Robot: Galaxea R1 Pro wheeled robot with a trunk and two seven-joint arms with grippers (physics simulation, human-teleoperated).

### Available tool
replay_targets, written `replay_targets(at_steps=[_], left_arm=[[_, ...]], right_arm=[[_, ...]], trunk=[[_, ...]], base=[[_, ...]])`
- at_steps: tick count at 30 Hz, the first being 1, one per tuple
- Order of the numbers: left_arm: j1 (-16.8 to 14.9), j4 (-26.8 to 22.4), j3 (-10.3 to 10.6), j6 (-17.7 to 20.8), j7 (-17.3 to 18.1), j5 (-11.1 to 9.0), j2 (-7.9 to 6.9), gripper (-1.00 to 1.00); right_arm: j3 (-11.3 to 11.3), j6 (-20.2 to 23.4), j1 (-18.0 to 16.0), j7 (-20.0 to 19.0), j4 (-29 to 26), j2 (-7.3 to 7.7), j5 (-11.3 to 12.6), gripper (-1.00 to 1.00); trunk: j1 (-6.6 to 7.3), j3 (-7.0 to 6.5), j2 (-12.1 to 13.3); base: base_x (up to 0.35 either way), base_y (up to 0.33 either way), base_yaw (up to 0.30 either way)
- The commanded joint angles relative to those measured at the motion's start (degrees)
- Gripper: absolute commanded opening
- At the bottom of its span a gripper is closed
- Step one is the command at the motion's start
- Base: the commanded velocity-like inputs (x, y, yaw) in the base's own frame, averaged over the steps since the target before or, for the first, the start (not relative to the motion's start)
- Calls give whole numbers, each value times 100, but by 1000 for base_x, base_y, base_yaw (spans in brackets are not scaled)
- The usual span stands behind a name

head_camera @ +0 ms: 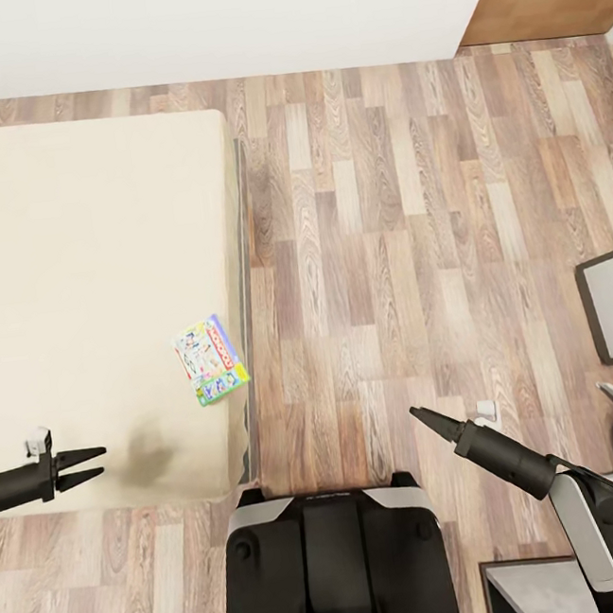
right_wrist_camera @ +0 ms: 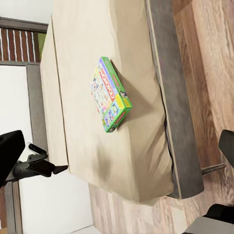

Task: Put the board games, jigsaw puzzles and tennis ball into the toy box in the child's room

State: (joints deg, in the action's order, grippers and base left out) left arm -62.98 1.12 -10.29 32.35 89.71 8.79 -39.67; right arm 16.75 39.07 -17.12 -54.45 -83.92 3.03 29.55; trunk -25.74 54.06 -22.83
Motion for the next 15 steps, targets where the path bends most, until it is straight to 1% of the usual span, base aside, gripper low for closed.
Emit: replay_targets(at_steps=[1, 15], left_arm=[[-1, 11, -41, 61, 29, 61, 6, 100], [31, 19, -39, 40, 29, 66, 124, 100]], right_arm=[[3, 31, -2, -6, -1, -1, 24, 100], [3, 22, 39, -12, -33, -4, 25, 100]], trunk=[[-4, -4, -9], [-4, -135, -9]], base=[[0, 0, 0], [0, 0, 0]])
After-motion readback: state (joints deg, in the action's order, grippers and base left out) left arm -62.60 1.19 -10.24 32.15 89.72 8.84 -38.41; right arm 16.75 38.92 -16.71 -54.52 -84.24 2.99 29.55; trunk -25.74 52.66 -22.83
